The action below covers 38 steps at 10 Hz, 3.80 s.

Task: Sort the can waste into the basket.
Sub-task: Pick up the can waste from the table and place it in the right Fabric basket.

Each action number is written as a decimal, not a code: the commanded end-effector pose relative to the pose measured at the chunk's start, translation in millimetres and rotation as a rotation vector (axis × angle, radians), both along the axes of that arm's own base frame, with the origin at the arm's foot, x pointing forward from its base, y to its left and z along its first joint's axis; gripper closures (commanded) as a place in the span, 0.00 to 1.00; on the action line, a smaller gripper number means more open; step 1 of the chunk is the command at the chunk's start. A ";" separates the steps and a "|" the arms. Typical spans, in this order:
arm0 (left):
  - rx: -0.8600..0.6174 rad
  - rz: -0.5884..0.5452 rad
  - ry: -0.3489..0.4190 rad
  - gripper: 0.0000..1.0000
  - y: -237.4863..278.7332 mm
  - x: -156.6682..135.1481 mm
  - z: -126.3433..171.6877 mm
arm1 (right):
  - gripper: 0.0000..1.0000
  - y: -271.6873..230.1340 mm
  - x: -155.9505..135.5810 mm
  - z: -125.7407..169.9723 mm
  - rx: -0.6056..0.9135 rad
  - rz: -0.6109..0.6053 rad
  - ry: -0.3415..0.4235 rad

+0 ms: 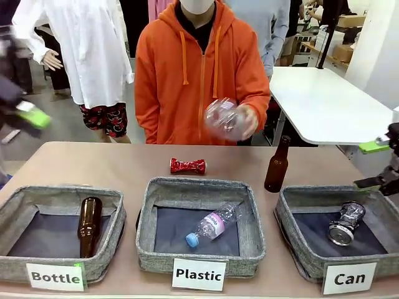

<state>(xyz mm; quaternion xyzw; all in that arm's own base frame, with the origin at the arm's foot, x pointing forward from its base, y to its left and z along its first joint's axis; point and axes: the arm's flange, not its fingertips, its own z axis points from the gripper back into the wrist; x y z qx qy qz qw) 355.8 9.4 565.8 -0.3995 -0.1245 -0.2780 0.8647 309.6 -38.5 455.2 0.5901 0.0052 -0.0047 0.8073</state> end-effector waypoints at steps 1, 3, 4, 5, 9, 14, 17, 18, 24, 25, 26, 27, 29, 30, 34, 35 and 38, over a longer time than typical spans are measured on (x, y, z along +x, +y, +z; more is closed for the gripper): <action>-0.347 0.578 0.091 0.00 71.8 -15.3 -23.6 | 0.00 15.3 10.0 -15.2 0.050 -0.046 0.064; -0.591 0.747 0.161 0.00 136.6 -32.5 -79.3 | 0.00 2.9 22.3 -12.8 0.178 -0.235 0.047; -0.690 0.803 0.214 0.00 152.6 -35.0 -109.8 | 0.00 7.6 17.6 -17.2 0.056 -0.043 0.052; -0.736 0.802 0.269 0.00 158.8 -27.2 -133.6 | 0.00 7.6 17.6 -17.2 0.056 -0.043 0.052; -0.350 0.542 0.221 0.00 166.4 -46.4 -91.6 | 0.00 7.6 17.6 -17.2 0.056 -0.043 0.052; -0.350 0.542 0.221 0.00 166.4 -46.4 -91.6 | 0.00 7.6 17.6 -17.2 0.056 -0.043 0.052; -0.350 0.542 0.221 0.00 166.4 -46.4 -91.6 | 0.00 7.6 17.6 -17.2 0.056 -0.043 0.052; -0.350 0.542 0.221 0.00 166.4 -46.4 -91.6 | 0.00 8.8 20.1 -18.9 0.062 -0.055 0.065; -0.350 0.542 0.221 0.00 166.4 -46.4 -91.6 | 0.00 169.8 27.5 38.6 -0.897 0.195 -0.217; -0.350 0.542 0.221 0.00 166.4 -46.4 -91.6 | 0.00 198.1 27.6 27.2 -1.017 0.071 -0.306; -0.350 0.542 0.221 0.00 166.4 -46.4 -91.6 | 0.00 205.2 21.2 20.4 -1.093 0.008 -0.360; -0.350 0.542 0.221 0.00 166.4 -46.4 -91.6 | 0.00 185.9 16.4 53.9 -0.836 0.230 -0.267; -0.350 0.542 0.221 0.00 166.4 -46.4 -91.6 | 0.00 215.3 15.8 44.0 -0.956 0.175 -0.372; -0.350 0.542 0.221 0.00 166.4 -46.4 -91.6 | 0.00 197.0 4.0 28.7 -0.972 0.065 -0.316; -0.350 0.542 0.221 0.00 166.4 -46.4 -91.6 | 0.00 273.7 36.1 44.2 -1.159 -0.220 -0.405; -0.350 0.542 0.221 0.00 166.4 -46.4 -91.6 | 0.00 310.5 51.2 41.5 -1.231 -0.178 -0.398; -0.350 0.542 0.221 0.00 166.4 -46.4 -91.6 | 0.00 396.5 97.1 22.9 -1.359 0.173 -0.308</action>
